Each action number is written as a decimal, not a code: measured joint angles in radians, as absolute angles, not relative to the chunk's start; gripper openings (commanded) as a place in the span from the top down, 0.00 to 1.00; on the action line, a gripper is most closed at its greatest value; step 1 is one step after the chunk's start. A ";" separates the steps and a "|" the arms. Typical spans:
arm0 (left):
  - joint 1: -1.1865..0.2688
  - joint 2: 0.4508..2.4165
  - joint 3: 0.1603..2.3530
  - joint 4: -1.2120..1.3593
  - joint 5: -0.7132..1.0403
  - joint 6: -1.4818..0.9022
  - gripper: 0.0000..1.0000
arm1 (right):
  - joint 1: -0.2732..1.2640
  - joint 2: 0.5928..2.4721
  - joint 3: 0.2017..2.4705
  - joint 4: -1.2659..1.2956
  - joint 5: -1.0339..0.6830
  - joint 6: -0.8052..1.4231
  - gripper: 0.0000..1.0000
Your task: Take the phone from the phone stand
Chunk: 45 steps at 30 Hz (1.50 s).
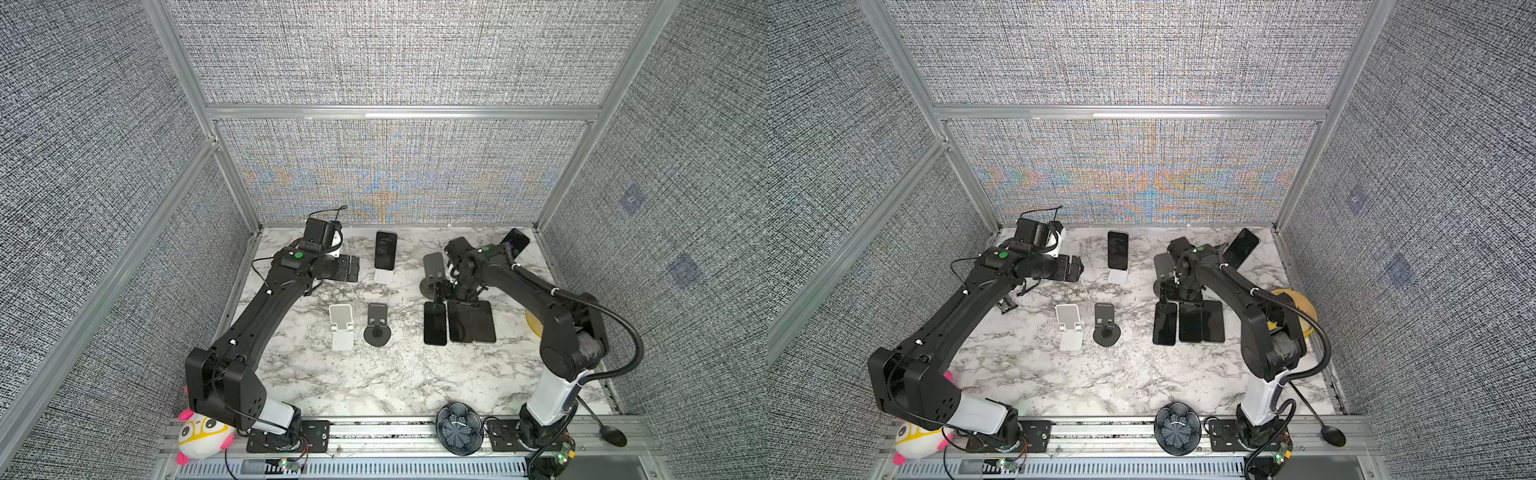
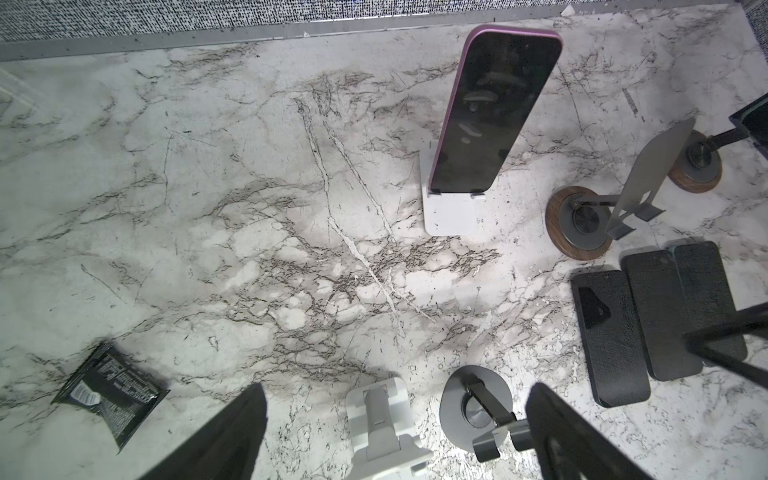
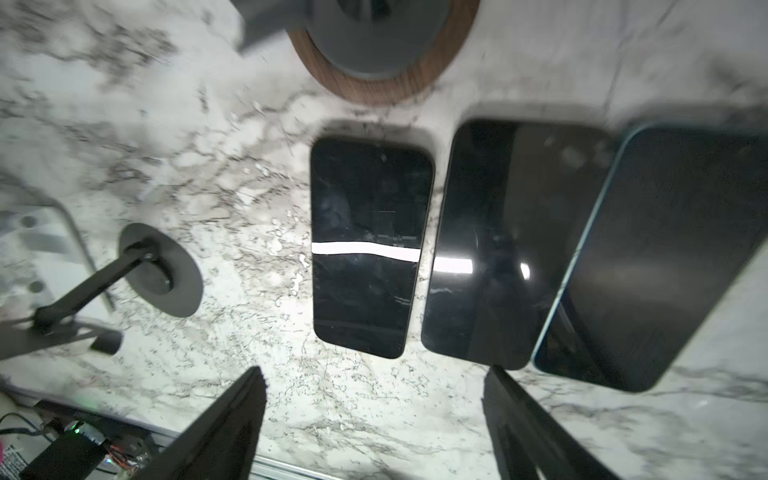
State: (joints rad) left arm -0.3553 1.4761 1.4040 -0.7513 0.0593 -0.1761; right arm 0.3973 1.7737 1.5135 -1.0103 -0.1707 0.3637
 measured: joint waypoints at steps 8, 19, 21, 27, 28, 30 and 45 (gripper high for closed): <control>-0.353 1.471 1.404 -0.751 0.091 -0.154 0.02 | 0.207 1.870 1.795 -1.057 -0.335 -0.095 0.25; -0.353 1.471 1.389 -0.735 0.132 -0.138 0.02 | 0.149 2.113 1.990 -0.946 -0.631 -0.476 0.28; -0.353 1.471 1.389 -0.735 0.134 -0.131 0.02 | 0.144 2.164 2.052 -0.946 -0.656 -0.499 0.28; -0.357 1.472 1.375 -0.714 0.216 -0.093 0.14 | 0.121 2.245 2.152 -0.962 -0.719 -0.506 0.27; -0.366 1.473 1.374 -0.704 0.243 -0.090 0.16 | 0.117 2.226 2.130 -0.951 -0.726 -0.488 0.27; -0.406 1.475 1.382 -0.684 0.278 -0.090 0.18 | 0.108 2.162 2.046 -0.912 -0.739 -0.435 0.28; -0.628 1.966 1.729 -0.440 0.318 -0.210 0.20 | 0.086 1.627 1.278 -0.467 -0.685 0.057 0.26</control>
State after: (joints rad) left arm -0.6277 1.9663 1.7287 -0.4404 0.3176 -0.2104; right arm 0.0860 1.6268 1.2781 -0.4675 -0.6853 0.0574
